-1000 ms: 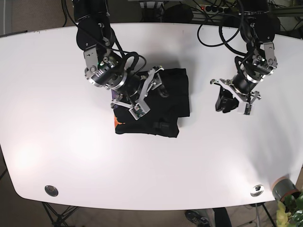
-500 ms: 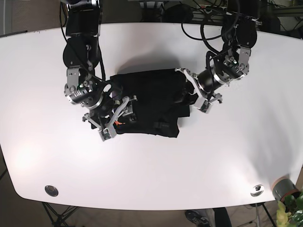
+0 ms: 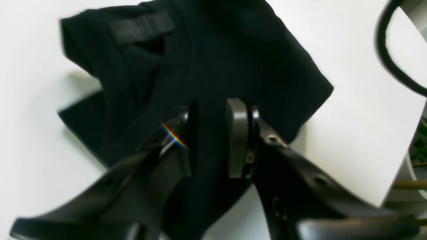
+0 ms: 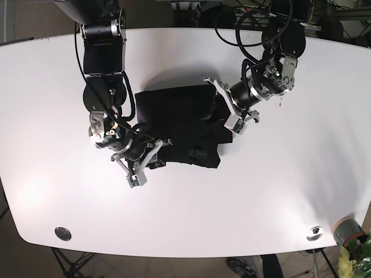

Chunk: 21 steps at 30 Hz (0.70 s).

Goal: Fold the T-shirt properly
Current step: 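Press and square the folded bundle with both grippers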

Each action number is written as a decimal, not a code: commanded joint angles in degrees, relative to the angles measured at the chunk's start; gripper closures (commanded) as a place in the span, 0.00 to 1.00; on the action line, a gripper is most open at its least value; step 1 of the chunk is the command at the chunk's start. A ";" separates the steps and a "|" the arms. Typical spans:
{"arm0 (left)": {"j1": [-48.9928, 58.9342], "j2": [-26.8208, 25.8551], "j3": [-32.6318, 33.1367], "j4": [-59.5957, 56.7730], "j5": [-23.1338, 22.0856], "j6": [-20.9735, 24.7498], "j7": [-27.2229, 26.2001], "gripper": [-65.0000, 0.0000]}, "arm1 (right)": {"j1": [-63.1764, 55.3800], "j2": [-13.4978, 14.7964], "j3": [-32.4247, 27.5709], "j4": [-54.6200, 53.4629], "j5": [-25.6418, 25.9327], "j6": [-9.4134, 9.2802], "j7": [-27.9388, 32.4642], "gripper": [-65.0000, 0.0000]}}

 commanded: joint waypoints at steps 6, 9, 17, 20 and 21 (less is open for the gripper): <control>-0.50 -0.14 -0.33 -8.41 6.13 0.01 -0.94 0.81 | 1.78 2.81 0.08 -9.27 0.61 0.33 9.58 0.82; -1.82 -0.41 -0.33 -12.28 6.39 0.01 -2.17 0.81 | 1.78 3.51 0.08 -11.82 0.78 0.33 12.39 0.82; -4.90 -1.99 -0.07 -18.87 6.48 -0.17 -4.37 0.81 | 0.37 5.62 0.17 -11.73 0.70 0.33 13.62 0.82; -6.04 -1.99 0.02 -19.05 6.65 -0.17 -4.46 0.81 | -0.59 6.50 0.17 -11.56 0.96 0.42 13.71 0.83; -7.01 -1.99 0.02 -19.40 6.65 -0.17 -4.46 0.81 | -0.77 6.68 0.17 -11.38 0.96 0.42 13.71 0.83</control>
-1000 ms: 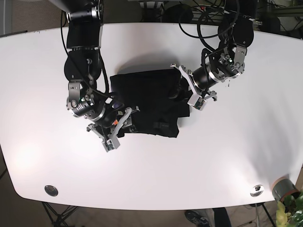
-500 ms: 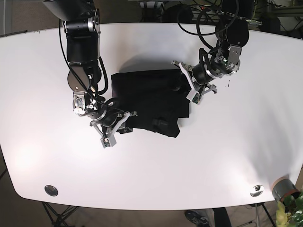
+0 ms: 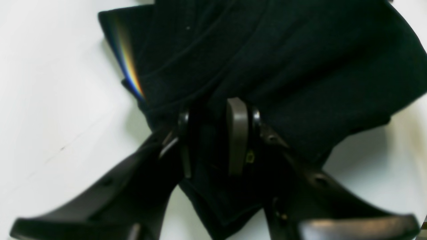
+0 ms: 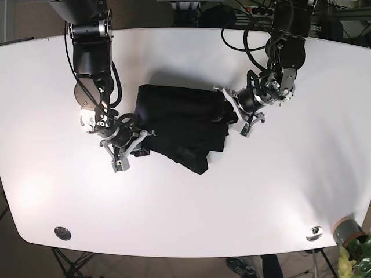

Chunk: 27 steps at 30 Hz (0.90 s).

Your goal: Fold the T-shirt properly

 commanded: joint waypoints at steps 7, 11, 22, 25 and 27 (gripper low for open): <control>-10.25 -0.83 3.51 -11.29 3.66 1.97 4.09 0.81 | -2.38 1.21 0.50 3.14 -0.70 2.95 0.51 0.83; -15.61 -0.74 6.85 -18.41 3.57 2.06 3.65 0.81 | -5.81 2.09 0.50 7.54 -0.44 3.03 0.33 0.83; -24.58 -0.74 11.86 -27.81 3.57 2.06 -5.14 0.81 | -12.84 1.83 0.15 15.01 -0.35 2.95 0.07 0.83; -25.72 -0.74 11.95 -28.34 3.57 2.06 -7.43 0.81 | -15.04 1.48 -0.38 17.74 -0.26 2.86 -0.46 0.83; -25.81 -0.74 11.78 -28.16 3.48 2.06 -8.66 0.81 | -16.62 0.07 -1.70 20.37 -0.53 2.86 -1.87 0.83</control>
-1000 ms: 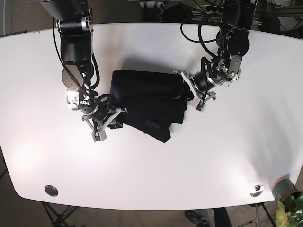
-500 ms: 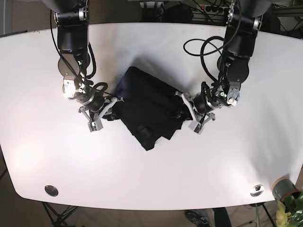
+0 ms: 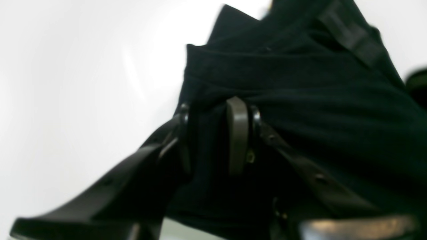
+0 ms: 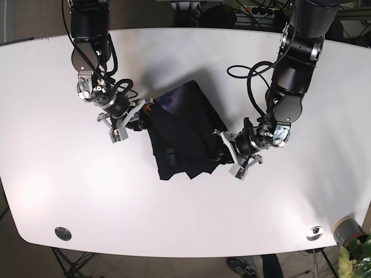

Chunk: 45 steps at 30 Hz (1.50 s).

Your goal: Fold the T-shirt properly

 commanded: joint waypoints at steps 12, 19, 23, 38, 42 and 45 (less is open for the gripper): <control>-0.52 -0.88 -8.38 7.66 2.02 2.28 -1.28 0.81 | -4.41 -6.05 -7.22 10.82 -0.79 0.37 -4.53 0.83; 4.76 -2.72 -16.73 22.51 2.19 2.28 5.58 0.81 | -4.14 -6.05 -7.31 14.60 -0.61 0.37 -5.93 0.83; 9.59 -2.72 -19.28 31.22 2.19 2.28 9.36 0.81 | -2.21 -6.05 -7.22 17.33 -0.44 0.37 -10.42 0.82; 29.55 -2.55 -19.36 50.12 2.02 2.28 11.47 0.81 | 8.34 -7.99 -7.49 11.70 -0.79 0.37 -12.26 0.82; 31.92 -2.55 -19.45 49.85 2.02 2.28 11.38 0.81 | 11.68 -8.08 -7.49 6.34 -0.79 0.37 -12.00 0.83; 32.36 -2.55 -19.63 49.15 2.28 2.28 11.29 0.81 | 14.76 -8.52 -7.49 1.24 -0.79 0.37 -11.82 0.83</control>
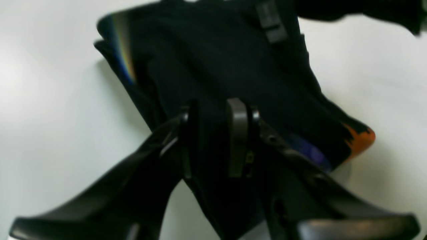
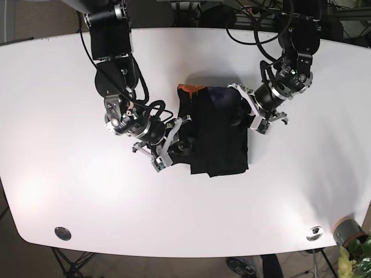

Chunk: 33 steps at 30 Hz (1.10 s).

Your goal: Fold the T-shirt properly

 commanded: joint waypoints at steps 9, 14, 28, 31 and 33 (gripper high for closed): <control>-1.54 -0.40 -0.39 -11.46 -0.76 0.07 -2.31 0.81 | 8.36 -1.42 0.14 -19.93 0.52 0.41 11.25 0.83; -1.89 -0.67 -0.39 -15.94 -0.76 -0.01 -6.00 0.81 | 9.51 -1.42 0.14 -27.14 0.52 0.41 16.70 0.83; -1.37 -0.76 -1.27 -20.16 -1.11 -0.01 -11.54 0.81 | 9.95 -1.15 0.14 -22.66 0.61 0.41 16.87 0.83; -1.10 -0.32 -4.09 -15.94 -1.11 -0.01 -11.45 0.81 | 9.77 -1.15 0.41 -18.17 0.61 0.41 12.65 0.83; -0.75 0.30 -5.32 -14.01 -1.11 -0.01 -11.45 0.81 | 9.77 -1.07 0.41 -15.89 0.70 0.41 10.54 0.83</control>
